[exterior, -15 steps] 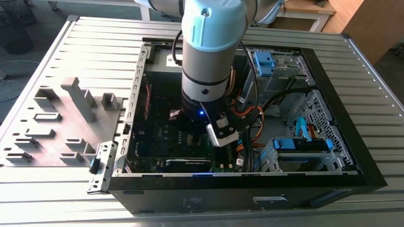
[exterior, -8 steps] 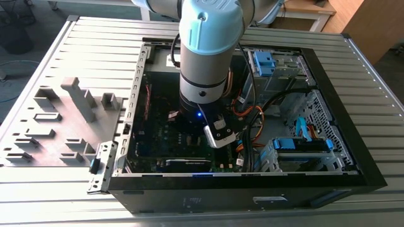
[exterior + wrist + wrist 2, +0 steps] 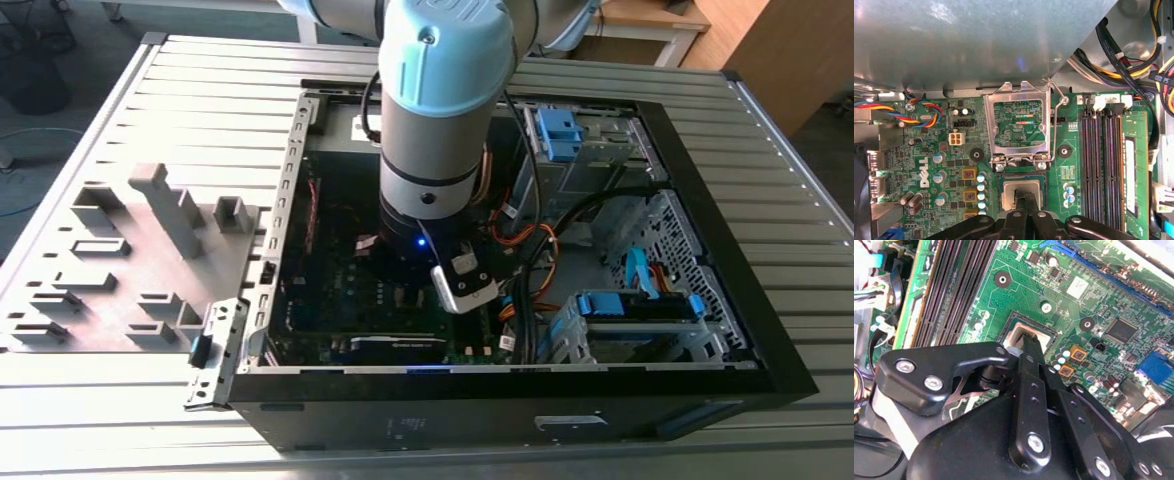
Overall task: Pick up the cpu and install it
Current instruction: 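Place the cpu into insertion slot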
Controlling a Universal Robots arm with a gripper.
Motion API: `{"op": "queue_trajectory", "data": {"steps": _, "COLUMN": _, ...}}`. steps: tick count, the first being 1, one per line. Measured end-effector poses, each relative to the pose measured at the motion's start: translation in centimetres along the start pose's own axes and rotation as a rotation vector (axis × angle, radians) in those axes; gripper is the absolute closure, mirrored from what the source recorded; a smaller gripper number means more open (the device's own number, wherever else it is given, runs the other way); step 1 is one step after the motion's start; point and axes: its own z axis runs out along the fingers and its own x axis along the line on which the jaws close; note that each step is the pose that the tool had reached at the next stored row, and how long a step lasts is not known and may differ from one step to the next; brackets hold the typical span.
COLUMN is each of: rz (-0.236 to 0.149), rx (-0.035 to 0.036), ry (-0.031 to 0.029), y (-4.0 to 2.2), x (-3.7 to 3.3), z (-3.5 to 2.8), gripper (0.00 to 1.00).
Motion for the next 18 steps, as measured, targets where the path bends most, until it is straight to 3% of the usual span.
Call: {"op": "queue_trajectory", "data": {"steps": 18, "rz": 0.000, "rx": 0.0000, "ry": 0.0001, "y": 0.00, "x": -0.01, "z": 0.58, "gripper": 0.89}}
